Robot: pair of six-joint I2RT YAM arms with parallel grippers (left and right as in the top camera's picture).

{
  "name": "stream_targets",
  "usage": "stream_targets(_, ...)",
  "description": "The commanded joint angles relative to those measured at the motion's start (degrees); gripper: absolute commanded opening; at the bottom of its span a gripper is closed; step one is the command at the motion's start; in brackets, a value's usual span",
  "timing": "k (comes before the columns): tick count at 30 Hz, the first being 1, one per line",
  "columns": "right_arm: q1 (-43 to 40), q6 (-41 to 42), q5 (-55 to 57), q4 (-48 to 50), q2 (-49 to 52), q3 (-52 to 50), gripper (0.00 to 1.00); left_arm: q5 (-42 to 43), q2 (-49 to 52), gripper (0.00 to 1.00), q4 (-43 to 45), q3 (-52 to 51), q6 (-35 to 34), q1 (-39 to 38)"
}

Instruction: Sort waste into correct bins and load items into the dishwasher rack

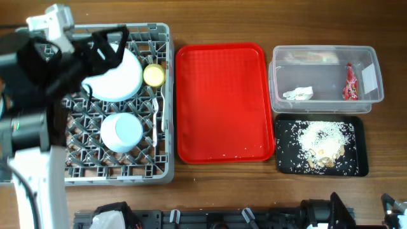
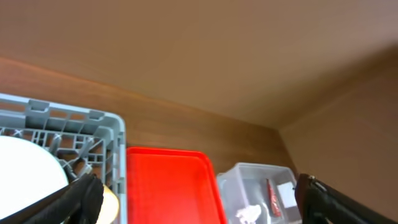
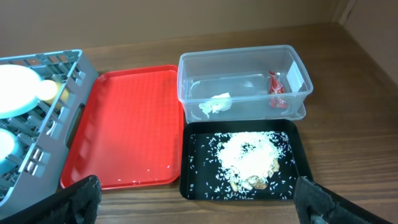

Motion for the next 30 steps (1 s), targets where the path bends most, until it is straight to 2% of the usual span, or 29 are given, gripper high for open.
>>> stream_targets(1, 0.15, 0.31, -0.48, 0.15, -0.59, -0.13, 1.00, 0.66, -3.06, 1.00, -2.05, 0.09, -0.52, -0.26)
stream_targets(18, 0.15, 0.31, -0.48, 0.15, -0.59, -0.13, 1.00, 0.66, -4.22, 1.00, -2.05, 0.09, -0.52, -0.26)
stream_targets(22, 0.15, -3.74, 3.50, 2.25, -0.59, -0.13, 1.00, 0.66, -4.22, 1.00, -2.05, 0.07, -0.52, -0.26)
stream_targets(24, 0.15, -4.15, 2.01, 7.26, -0.59, -0.24, 1.00, 0.66, -4.22, 1.00, -2.05, 0.07, -0.52, -0.26)
stream_targets(26, 0.15, -9.57, -5.16, 17.79, -0.61, -3.34, 1.00, 0.66, -4.22, 1.00, -2.05, 0.07, -0.52, -0.26)
stream_targets(27, 0.15, -14.40, -11.98, 28.72, -0.76, -8.26, 1.00, 0.66, -4.22, 1.00, -2.05, 0.07, -0.52, -0.26)
stream_targets(30, 0.15, -18.25, -23.19, 50.21, -2.82, -21.07, 1.00, 0.63, -4.22, 1.00, -2.05, 0.07, -0.52, -0.26)
